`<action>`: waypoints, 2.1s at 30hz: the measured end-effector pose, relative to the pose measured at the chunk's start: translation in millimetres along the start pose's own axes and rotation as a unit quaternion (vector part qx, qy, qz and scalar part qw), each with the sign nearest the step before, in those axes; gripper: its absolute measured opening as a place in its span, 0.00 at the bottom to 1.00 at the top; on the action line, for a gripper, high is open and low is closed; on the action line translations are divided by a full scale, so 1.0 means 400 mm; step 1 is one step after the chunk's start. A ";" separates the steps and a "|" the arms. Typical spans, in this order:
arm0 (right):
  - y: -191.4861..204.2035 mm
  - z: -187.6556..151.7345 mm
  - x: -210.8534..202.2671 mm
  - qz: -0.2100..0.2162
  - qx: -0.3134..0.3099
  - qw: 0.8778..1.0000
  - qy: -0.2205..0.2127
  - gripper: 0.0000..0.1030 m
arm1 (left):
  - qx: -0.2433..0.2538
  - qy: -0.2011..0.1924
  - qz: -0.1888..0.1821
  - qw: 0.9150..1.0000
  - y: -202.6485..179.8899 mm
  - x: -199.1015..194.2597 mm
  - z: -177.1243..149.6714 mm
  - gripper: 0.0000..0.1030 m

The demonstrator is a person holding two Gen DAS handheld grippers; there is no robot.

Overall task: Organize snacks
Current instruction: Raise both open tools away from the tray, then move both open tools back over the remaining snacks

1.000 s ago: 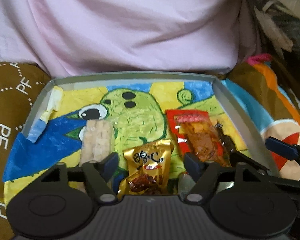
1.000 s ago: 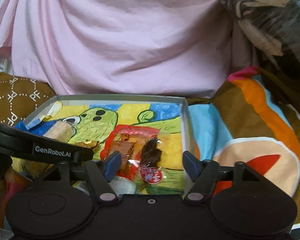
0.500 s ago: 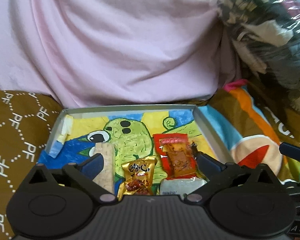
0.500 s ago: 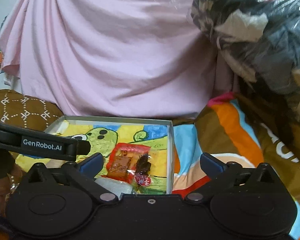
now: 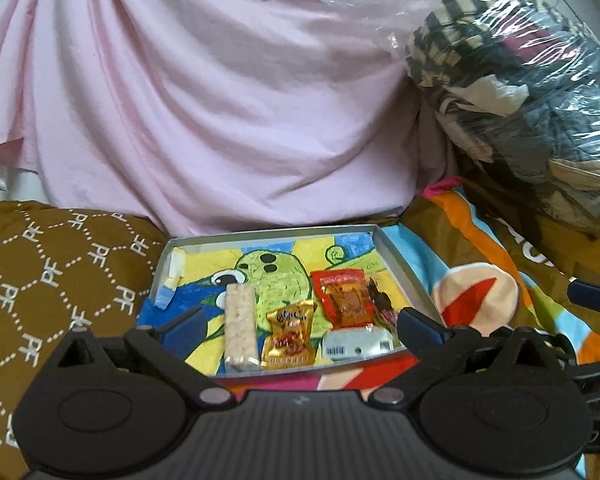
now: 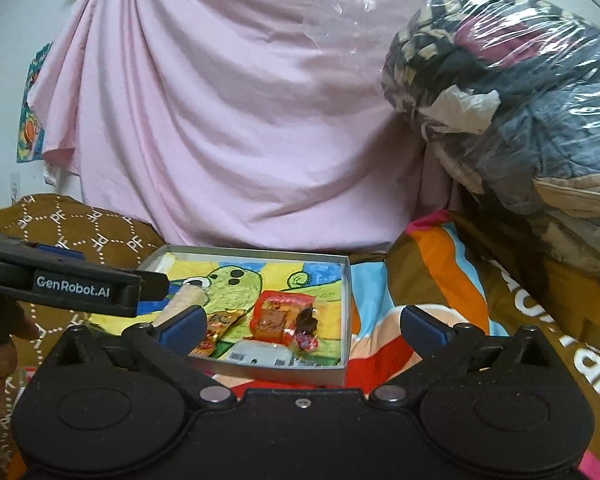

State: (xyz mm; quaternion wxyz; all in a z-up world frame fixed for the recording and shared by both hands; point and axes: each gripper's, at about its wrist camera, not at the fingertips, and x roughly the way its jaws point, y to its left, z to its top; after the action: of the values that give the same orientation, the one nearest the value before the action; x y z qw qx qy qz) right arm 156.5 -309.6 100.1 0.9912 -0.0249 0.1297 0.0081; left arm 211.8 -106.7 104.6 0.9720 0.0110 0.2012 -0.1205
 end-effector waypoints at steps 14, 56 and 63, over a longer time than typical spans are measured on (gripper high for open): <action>0.026 -0.066 -0.172 -0.013 0.027 0.999 0.031 0.99 | 0.006 0.036 0.016 0.999 0.002 -0.155 -0.113 1.00; 0.111 -0.285 -0.160 0.034 -0.009 0.980 0.195 0.99 | 0.037 0.175 0.044 0.983 0.049 -0.134 -0.358 1.00; 0.104 -0.291 -0.130 0.030 -0.026 0.979 0.201 0.99 | 0.039 0.184 0.044 0.981 0.052 -0.100 -0.366 1.00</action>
State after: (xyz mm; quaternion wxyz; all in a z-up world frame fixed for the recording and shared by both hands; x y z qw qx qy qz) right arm 75.4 -274.7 -1.0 0.9434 -0.0475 0.3264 0.0356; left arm 124.5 -67.1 -14.6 0.9216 0.0796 0.3711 -0.0808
